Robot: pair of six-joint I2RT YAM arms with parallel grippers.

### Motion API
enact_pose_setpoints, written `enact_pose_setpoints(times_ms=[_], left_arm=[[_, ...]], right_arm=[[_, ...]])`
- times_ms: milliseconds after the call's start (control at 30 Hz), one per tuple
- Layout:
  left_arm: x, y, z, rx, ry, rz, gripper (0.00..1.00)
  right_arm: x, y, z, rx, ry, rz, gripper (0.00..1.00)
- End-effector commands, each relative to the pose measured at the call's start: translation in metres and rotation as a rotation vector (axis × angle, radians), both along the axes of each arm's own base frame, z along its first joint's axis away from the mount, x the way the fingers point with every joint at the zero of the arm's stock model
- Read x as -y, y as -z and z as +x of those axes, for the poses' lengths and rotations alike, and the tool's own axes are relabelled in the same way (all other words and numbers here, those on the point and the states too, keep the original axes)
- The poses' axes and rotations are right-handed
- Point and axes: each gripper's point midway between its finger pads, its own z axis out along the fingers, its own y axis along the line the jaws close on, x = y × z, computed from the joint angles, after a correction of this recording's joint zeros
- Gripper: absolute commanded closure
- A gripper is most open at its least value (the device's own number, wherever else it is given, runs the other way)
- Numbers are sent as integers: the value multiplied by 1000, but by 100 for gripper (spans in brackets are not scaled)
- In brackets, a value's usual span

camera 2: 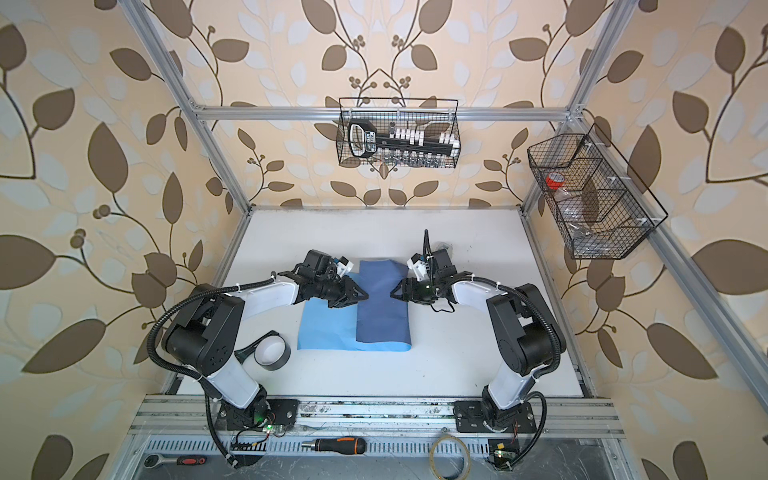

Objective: Wrap the gift box in paper

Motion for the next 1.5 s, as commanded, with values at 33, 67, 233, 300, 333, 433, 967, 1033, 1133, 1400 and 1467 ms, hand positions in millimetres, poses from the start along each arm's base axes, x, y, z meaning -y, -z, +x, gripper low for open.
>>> enact_pose_setpoints(times_ms=[33,67,233,300,333,433,967,1033,1133,1400,1467], left_arm=[[-10,18,5,-32,-59,111,59],[-10,13,6,-26,-66,107,55],[-27,-14,14,54,-139,150,44],[-51,-19,11,94,-203,217,40],[-66,-19,8,106,-242,263,38],[-122,-12,-6,136,-383,415,29],[-175,54,-25,-51,-435,577,25],[-168,57,-27,-60,-408,546,25],[-148,55,-29,-47,-367,426,27],[-131,39,-22,22,-333,308,29],[-131,33,-21,50,-339,294,29]], right_arm=[[29,48,-18,-96,71,-151,30],[31,52,-20,-101,75,-161,30],[35,59,-24,-110,88,-189,29],[34,59,-25,-109,88,-191,29],[33,58,-25,-105,88,-192,29],[33,58,-25,-101,84,-195,29],[31,57,-26,-85,71,-185,29],[31,56,-26,-84,73,-186,29],[31,56,-25,-83,73,-185,30],[30,57,-26,-84,71,-189,30],[31,57,-26,-84,70,-191,30]])
